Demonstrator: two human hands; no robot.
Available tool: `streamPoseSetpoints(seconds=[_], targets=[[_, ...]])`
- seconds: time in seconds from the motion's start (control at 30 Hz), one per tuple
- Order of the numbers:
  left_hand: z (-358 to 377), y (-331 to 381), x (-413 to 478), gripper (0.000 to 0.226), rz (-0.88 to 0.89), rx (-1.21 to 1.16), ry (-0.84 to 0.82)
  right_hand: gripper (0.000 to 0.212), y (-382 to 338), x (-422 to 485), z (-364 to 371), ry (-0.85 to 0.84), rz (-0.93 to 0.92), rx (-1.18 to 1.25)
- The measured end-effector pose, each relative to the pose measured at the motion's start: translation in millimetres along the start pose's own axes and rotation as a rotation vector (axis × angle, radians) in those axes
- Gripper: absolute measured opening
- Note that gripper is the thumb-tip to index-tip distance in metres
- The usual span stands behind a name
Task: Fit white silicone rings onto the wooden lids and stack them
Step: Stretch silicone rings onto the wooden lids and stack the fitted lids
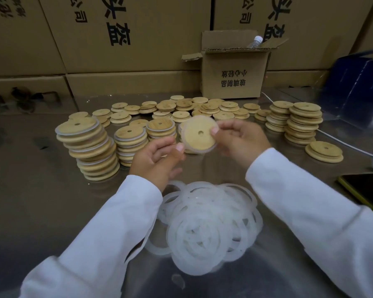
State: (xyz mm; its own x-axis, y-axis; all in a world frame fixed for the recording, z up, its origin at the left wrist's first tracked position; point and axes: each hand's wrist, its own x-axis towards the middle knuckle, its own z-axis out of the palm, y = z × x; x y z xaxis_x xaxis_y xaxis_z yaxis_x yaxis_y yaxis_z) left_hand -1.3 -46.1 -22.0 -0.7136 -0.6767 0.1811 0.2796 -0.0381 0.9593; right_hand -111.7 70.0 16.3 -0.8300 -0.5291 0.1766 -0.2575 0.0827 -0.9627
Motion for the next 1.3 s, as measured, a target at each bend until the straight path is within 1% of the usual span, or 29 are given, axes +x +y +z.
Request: streamPoseSetpoints(seconds=[0.07, 0.13, 0.23, 0.3, 0.4, 0.47, 0.53, 0.6, 0.73, 0.77, 0.83, 0.9, 0.93, 0.97, 1.03, 1.07, 1.13, 1.2, 1.23, 1.3], targets=[[-0.6, 0.1, 1.0, 0.013, -0.003, 0.005, 0.032, 0.015, -0.5, 27.3, 0.5, 0.133, 0.118, 0.028], [-0.1, -0.5, 0.4, 0.01, 0.007, 0.016, 0.039, 0.019, -3.1, 53.3, 6.5, 0.197, 0.252, 0.094], [1.4, -0.2, -0.1, 0.006, 0.021, 0.007, 0.036, 0.025, -4.6, 83.2, 23.2, 0.157, 0.439, 0.122], [2.2, -0.6, 0.7, 0.004, 0.024, 0.003, 0.038, 0.028, 0.3, 96.6, 32.3, 0.093, 0.5, 0.126], [4.3, -1.0, 0.2, 0.004, 0.03, 0.006, 0.034, 0.034, 13.6, 110.4, 38.3, -0.015, 0.479, 0.04], [5.4, -0.4, 0.4, 0.005, 0.039, 0.01, 0.035, 0.043, 19.8, 113.2, 38.1, -0.026, 0.508, -0.084], [5.4, 1.2, 0.4, 0.005, 0.036, 0.006, 0.04, 0.048, 19.8, 108.7, 32.1, 0.06, 0.511, -0.176], [4.9, 1.9, 0.1, 0.005, 0.034, 0.007, 0.041, 0.054, 22.0, 103.4, 13.0, 0.168, 0.45, -0.216], [5.9, 1.9, -0.7, 0.003, 0.028, 0.013, 0.036, 0.041, 24.1, 87.8, -54.1, 0.323, 0.292, -0.222], [6.4, 1.5, -0.4, 0.004, 0.025, 0.011, 0.034, 0.038, 22.7, 83.9, -73.8, 0.371, 0.26, -0.256], [6.1, 0.7, -0.4, 0.006, 0.024, 0.025, 0.031, 0.036, 20.6, 79.0, -111.2, 0.453, 0.235, -0.451], [4.3, -0.3, -0.2, 0.006, 0.028, 0.049, 0.03, 0.035, 22.2, 73.9, -144.3, 0.5, 0.28, -0.643], [3.7, -0.5, -0.2, 0.006, 0.03, 0.058, 0.027, 0.033, 25.5, 71.3, -157.5, 0.491, 0.31, -0.718], [3.3, -0.7, -0.5, 0.006, 0.032, 0.067, 0.023, 0.035, 29.7, 69.7, -167.0, 0.442, 0.348, -0.816], [4.1, -1.5, -1.5, 0.006, 0.03, 0.084, 0.014, 0.052, 39.9, 65.7, -178.4, 0.276, 0.42, -1.053], [4.9, -1.7, -2.1, 0.006, 0.027, 0.088, 0.013, 0.062, 44.8, 63.3, -180.6, 0.213, 0.441, -1.111], [6.4, -2.1, -2.8, 0.007, 0.029, 0.09, 0.012, 0.074, 52.4, 61.0, -182.3, 0.128, 0.464, -1.132], [7.2, -1.8, -2.8, 0.007, 0.035, 0.09, 0.013, 0.074, 55.1, 58.3, -179.7, 0.066, 0.462, -1.158], [7.2, -1.4, -2.8, 0.007, 0.037, 0.088, 0.015, 0.072, 56.1, 57.9, -178.4, 0.06, 0.462, -1.164], [7.1, -1.6, -2.6, 0.007, 0.037, 0.084, 0.02, 0.068, 54.8, 56.3, -175.3, 0.107, 0.454, -1.109]])
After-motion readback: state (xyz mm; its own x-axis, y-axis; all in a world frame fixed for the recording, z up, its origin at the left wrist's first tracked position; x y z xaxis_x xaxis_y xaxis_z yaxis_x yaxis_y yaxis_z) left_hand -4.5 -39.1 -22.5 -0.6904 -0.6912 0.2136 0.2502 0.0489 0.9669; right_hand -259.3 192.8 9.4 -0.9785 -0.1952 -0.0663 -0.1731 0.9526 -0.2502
